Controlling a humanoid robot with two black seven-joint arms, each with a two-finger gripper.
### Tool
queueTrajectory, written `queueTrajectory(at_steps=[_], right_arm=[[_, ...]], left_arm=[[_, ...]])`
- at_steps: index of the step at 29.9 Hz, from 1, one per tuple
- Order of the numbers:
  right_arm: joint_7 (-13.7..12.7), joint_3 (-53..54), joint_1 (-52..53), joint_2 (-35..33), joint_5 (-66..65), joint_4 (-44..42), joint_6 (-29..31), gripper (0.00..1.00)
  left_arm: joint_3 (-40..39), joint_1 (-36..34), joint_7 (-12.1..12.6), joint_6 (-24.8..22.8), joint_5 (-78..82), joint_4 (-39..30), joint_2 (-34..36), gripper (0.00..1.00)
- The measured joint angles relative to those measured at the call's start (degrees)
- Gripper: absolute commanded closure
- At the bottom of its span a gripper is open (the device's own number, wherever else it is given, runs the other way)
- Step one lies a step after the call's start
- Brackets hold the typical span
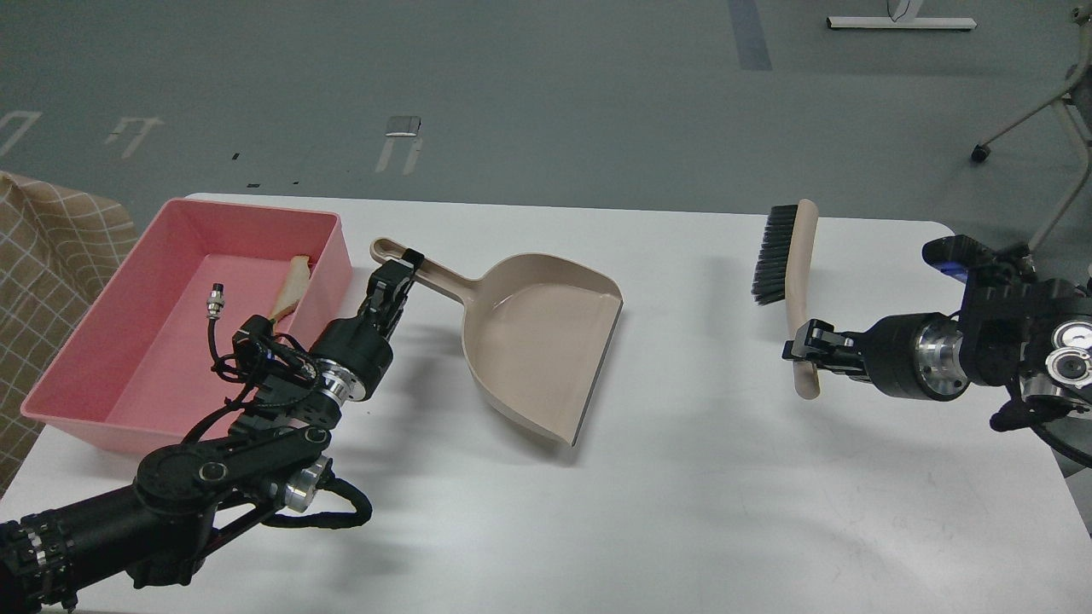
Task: Sweep and dump garbage into bin
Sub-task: 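Lower the dustpan back onto the table with the left gripper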
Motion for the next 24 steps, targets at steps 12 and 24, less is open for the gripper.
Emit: queueTrajectory(at_steps=[12, 24], right_arm=[[0.0, -4.5, 2.4, -3.4, -0.1, 0.2, 0.0, 0.95], [0.0, -7.3, 3.6, -3.9, -0.1, -0.1, 0.0, 0.92]], left_arm=[[1.0, 0.5, 0.3, 0.0, -0.2, 2.8, -3.5, 1.00], [0.2, 0.6, 0.7, 0.0, -1.0, 3.9, -5.4, 0.42]])
